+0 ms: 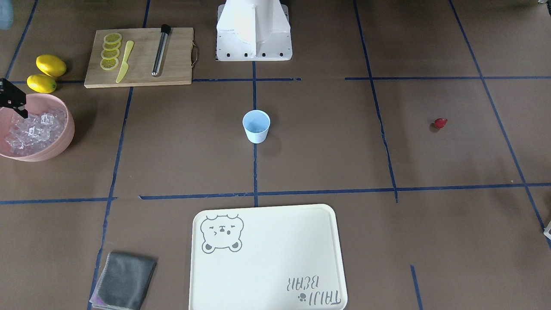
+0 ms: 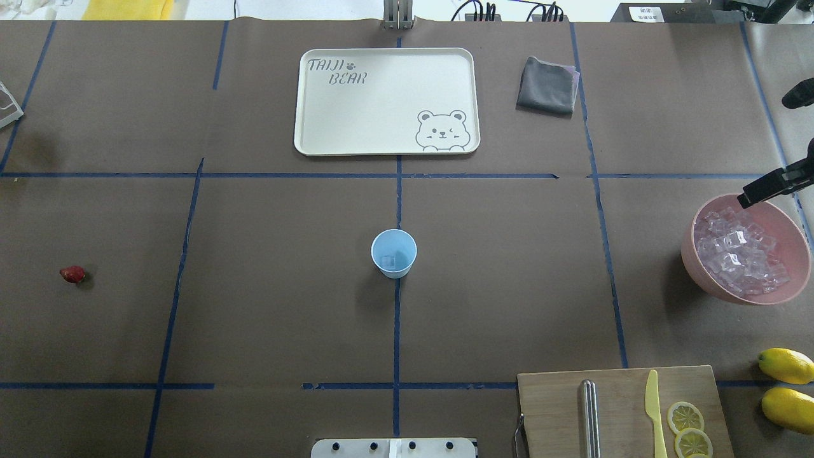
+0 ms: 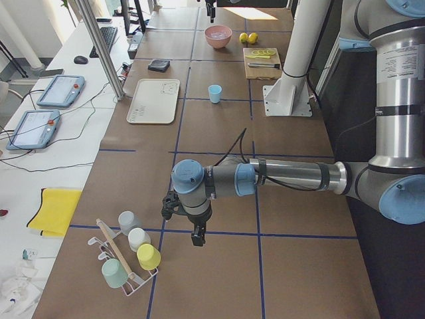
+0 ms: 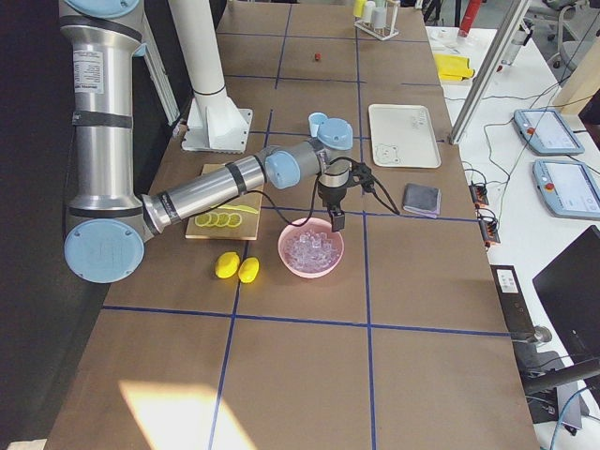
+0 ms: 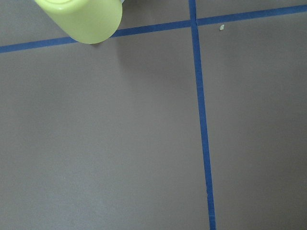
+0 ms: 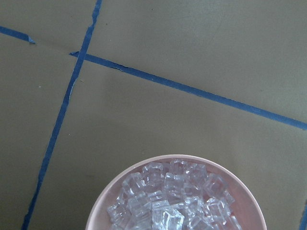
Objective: Put ice and strawberries in cup
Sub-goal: 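Lower the right gripper into the bowl and grasp another ice cube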
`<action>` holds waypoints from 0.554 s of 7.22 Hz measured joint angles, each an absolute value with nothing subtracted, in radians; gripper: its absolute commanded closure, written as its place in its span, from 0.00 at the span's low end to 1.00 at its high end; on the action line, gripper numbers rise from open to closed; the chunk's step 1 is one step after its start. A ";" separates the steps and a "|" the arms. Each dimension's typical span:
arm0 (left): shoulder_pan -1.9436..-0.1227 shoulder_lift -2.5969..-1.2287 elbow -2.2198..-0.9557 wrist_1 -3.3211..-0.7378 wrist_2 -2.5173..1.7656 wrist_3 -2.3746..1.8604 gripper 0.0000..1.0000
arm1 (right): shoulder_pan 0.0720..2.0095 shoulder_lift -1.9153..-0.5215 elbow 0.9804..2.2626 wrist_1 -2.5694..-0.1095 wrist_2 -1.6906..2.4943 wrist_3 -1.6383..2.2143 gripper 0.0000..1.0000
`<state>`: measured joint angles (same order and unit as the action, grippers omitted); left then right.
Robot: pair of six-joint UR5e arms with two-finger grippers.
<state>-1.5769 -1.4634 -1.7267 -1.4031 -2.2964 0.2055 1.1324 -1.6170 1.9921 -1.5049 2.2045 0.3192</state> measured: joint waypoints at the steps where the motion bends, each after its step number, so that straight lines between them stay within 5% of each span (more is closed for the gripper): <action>1: -1.577 -1.463 -1.727 -1.402 -2.296 0.206 0.00 | 1.097 -1.642 1.967 -1.418 2.180 0.370 0.03; 4: -1.577 -1.463 -1.728 -1.401 -2.296 0.206 0.00 | 1.046 -1.673 1.879 -1.278 2.160 0.405 0.08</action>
